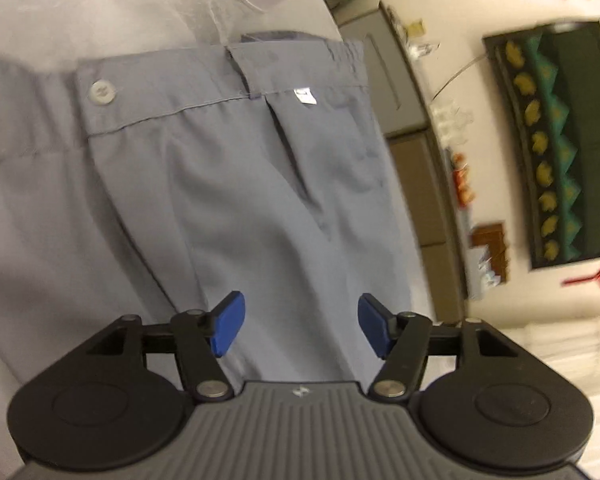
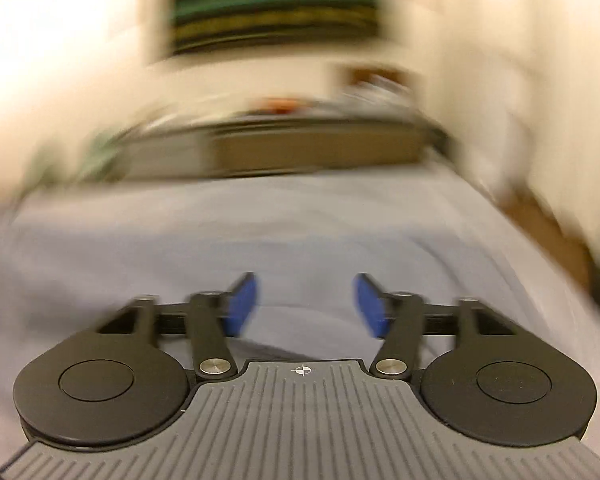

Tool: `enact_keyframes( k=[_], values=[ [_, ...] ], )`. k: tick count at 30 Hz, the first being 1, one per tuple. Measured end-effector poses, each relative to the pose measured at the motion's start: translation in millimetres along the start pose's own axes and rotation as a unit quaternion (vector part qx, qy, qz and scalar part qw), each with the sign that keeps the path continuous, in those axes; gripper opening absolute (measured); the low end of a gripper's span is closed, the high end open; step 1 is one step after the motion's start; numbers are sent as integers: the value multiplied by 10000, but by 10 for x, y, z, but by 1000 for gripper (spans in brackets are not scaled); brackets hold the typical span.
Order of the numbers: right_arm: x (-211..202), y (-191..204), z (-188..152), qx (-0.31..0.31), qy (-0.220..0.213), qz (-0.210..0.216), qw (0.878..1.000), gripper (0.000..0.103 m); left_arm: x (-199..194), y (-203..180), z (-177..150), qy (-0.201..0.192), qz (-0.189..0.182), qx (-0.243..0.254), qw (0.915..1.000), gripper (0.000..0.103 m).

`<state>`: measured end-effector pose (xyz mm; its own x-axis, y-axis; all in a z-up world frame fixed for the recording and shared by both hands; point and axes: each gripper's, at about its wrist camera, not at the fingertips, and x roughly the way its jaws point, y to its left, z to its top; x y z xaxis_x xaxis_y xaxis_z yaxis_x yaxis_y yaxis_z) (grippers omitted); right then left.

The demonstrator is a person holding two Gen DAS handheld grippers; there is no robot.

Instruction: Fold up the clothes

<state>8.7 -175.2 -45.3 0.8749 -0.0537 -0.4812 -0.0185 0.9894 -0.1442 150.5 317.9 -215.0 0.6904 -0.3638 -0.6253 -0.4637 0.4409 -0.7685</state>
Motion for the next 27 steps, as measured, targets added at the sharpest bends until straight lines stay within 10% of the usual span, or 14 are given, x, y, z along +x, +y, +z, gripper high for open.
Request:
enact_keyframes(
  k=[5, 7, 9, 11, 14, 18, 22, 27],
  values=[
    [686, 1025, 140, -2612, 300, 1036, 9592, 83, 428, -131, 135, 445, 100, 269, 9986, 58],
    [963, 1233, 161, -3080, 623, 1299, 9404, 64, 544, -210, 148, 490, 88, 550, 9972, 2],
    [1238, 1312, 202, -3271, 1152, 1537, 9252, 11, 590, -326, 148, 431, 15, 1019, 9939, 0],
    [1161, 1298, 165, -3111, 1162, 1580, 9299, 1, 175, -279, 70, 132, -633, 1205, 9906, 0],
    [958, 1268, 80, -2822, 1023, 1603, 9403, 1, -525, 44, -155, -242, -1387, 1247, 9822, 1],
    [687, 1227, -33, -2432, 837, 1632, 9525, 1, -314, 444, -301, 118, -47, 789, 9968, 12],
    [416, 1187, -146, -2036, 648, 1657, 9627, 19, -548, 410, -235, -672, 17, 704, 9953, 69],
    [243, 1130, -229, -1721, 345, 1585, 9716, 54, -673, 175, 46, -1387, 770, 937, 9829, 73]
  ],
)
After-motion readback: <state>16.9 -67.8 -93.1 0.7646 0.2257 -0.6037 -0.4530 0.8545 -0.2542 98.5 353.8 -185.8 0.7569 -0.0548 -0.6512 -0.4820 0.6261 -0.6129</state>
